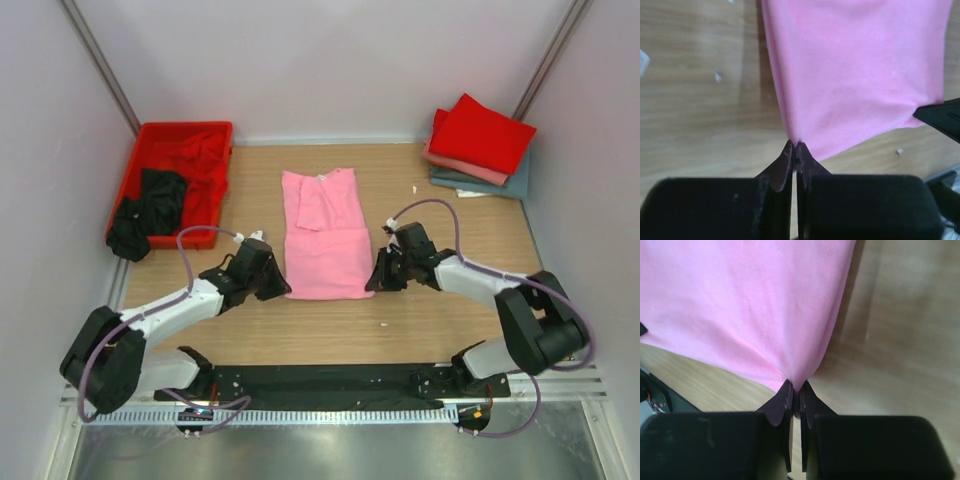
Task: Fold and stack the t-shirts
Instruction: Fold the tshirt
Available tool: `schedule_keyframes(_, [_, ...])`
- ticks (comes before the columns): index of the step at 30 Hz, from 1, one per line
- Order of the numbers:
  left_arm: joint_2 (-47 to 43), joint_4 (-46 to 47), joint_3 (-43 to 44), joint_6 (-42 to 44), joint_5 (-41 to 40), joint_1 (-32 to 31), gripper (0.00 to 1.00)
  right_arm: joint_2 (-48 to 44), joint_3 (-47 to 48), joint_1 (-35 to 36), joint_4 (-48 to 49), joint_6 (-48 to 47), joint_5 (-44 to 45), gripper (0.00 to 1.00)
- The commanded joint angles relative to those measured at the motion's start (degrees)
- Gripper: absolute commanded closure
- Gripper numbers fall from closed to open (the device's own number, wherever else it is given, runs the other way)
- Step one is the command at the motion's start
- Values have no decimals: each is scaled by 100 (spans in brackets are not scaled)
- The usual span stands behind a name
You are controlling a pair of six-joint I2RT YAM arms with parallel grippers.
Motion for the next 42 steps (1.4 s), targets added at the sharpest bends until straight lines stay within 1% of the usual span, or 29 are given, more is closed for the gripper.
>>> schedule_keyframes(1, [-848, -1065, -106, -425, -264, -474, 100, -1081, -380, 157, -733, 305, 142, 99])
schedule_keyframes(2, [-1198, -1181, -194, -635, -282, -563, 100, -1336, -546, 288, -831, 411, 246, 99])
schedule_keyframes(3, [-1402, -1426, -229, -724, -308, -721, 100, -1887, -626, 376, -919, 551, 291, 99])
schedule_keyframes(4, [-1569, -1532, -265, -838, -308, -801, 100, -2171, -671, 586, -1103, 788, 335, 99])
schedule_keyframes(6, [-2025, -1839, -283, -1058, -334, -933, 100, -2820, -645, 754, -1393, 991, 562, 99])
schedule_keyframes(8, [-2264, -2077, -108, -1085, -335, -942, 100, -3217, -400, 851, -1841, 1132, 695, 99])
schedule_keyframes(9, [-2387, -2339, 6, -1077, -378, -942, 100, -3298, -286, 852, -1965, 1141, 809, 99])
schedule_keyframes(12, [-2380, -2727, 542, -893, -641, -942, 100, -3273, 320, 851, -2413, 975, 1063, 99])
schedule_keyframes(13, [-2310, -2790, 839, -822, -773, -942, 100, -3194, 479, 852, -2458, 896, 1108, 99])
schedule_keyframes(16, [-1916, -2904, 1341, -594, -905, -942, 99, -2720, 1242, 852, -2686, 562, 1573, 99])
schedule_keyframes(19, [-1450, -2913, 1807, -357, -1020, -890, 99, -2245, 1621, 808, -2731, 298, 1872, 99])
schedule_keyframes(25, [-623, -2870, 2669, 180, -1029, -442, 100, -1568, 2026, 457, -2449, 26, 1865, 99])
schedule_keyframes(29, [-79, -2773, 2995, 434, -757, -3, 100, -1129, 2308, 272, -2353, -89, 1716, 99])
schedule_keyframes(32, [160, -2755, 3268, 575, -572, 234, 100, -874, 2580, 140, -2300, -177, 1601, 99])
schedule_keyframes(34, [432, -2729, 3495, 646, -441, 358, 100, -540, 2851, 44, -2291, -255, 1531, 99])
schedule_keyframes(35, [546, -2694, 3584, 690, -379, 541, 99, -400, 2966, -70, -2282, -282, 1487, 99])
schedule_keyframes(36, [834, -2720, 3846, 742, -204, 648, 100, -102, 3081, -106, -2291, -291, 1504, 99])
schedule_keyframes(38, [1178, -2720, 4137, 760, -132, 954, 99, 198, 3397, -237, -2195, -274, 1469, 99])
schedule_keyframes(39, [1563, -2694, 4443, 778, 111, 1061, 99, 408, 3529, -282, -2099, -247, 1460, 99])
schedule_keyframes(41, [2118, -2693, 4848, 804, 385, 1332, 98, 1163, 4213, -431, -2158, -256, 1504, 99])
schedule_keyframes(42, [2399, -2711, 5346, 839, 499, 1421, 97, 1479, 4564, -475, -2255, -265, 1756, 99])
